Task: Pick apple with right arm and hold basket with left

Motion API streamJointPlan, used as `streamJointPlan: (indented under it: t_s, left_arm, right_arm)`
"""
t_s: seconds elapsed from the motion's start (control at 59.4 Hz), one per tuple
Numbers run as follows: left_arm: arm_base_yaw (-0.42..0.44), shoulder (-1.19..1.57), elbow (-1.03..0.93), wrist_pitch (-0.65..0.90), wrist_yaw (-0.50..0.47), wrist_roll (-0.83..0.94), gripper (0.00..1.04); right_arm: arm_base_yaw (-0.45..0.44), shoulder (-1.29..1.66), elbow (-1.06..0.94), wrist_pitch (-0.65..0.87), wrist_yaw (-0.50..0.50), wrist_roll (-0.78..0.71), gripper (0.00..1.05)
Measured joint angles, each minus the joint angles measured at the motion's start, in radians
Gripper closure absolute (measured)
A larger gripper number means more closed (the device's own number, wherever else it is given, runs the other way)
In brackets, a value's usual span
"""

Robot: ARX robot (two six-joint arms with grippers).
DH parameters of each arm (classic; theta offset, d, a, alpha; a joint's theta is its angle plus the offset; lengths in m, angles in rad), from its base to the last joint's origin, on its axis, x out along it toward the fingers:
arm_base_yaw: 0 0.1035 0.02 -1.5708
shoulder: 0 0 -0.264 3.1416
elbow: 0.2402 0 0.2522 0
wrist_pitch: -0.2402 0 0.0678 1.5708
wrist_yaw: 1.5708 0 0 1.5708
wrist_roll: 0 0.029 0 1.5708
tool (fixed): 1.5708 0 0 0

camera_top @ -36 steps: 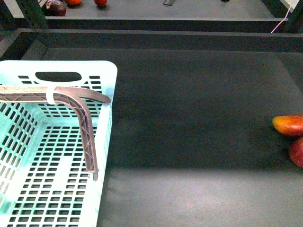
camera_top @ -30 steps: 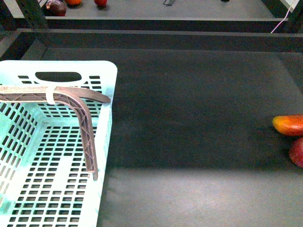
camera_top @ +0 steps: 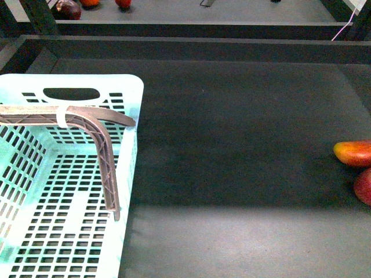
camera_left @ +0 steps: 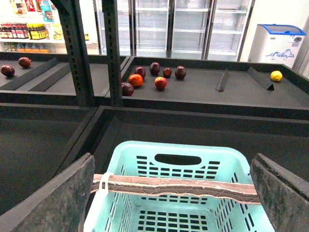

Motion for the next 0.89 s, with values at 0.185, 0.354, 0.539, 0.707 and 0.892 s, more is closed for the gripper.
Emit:
streamJointPlan:
  t_s: [0.185,0.354,0.539,0.707,0.892]
  left_arm:
    - [0.093,0.195,0.115,-0.299,0.294,-0.328,0.07]
    - [0.183,0.401,0.161,-0.282,0.404,-0.813,0.07]
    - [0.121,0.682,0.213,-0.093,0.341,-1.091,0.07]
    - [0.010,0.935,0.277,0.067,0.235,-1.215,0.07]
    - [-0.053,1.148,0.363,0.133,0.158,-1.302,0.07]
  right_arm:
    - [0.000,0.000,0.000,0.000,-0.002,0.000,0.09]
    - [0.001,0.000,0.000,0.000,0.000,0.000,0.09]
    - [0.001,0.000,0.000,0.000,0.000,0.000,0.09]
    - [0.001,0.000,0.000,0.000,0.000,0.000,0.09]
    - [0.001,0.000,0.000,0.000,0.000,0.000,0.09]
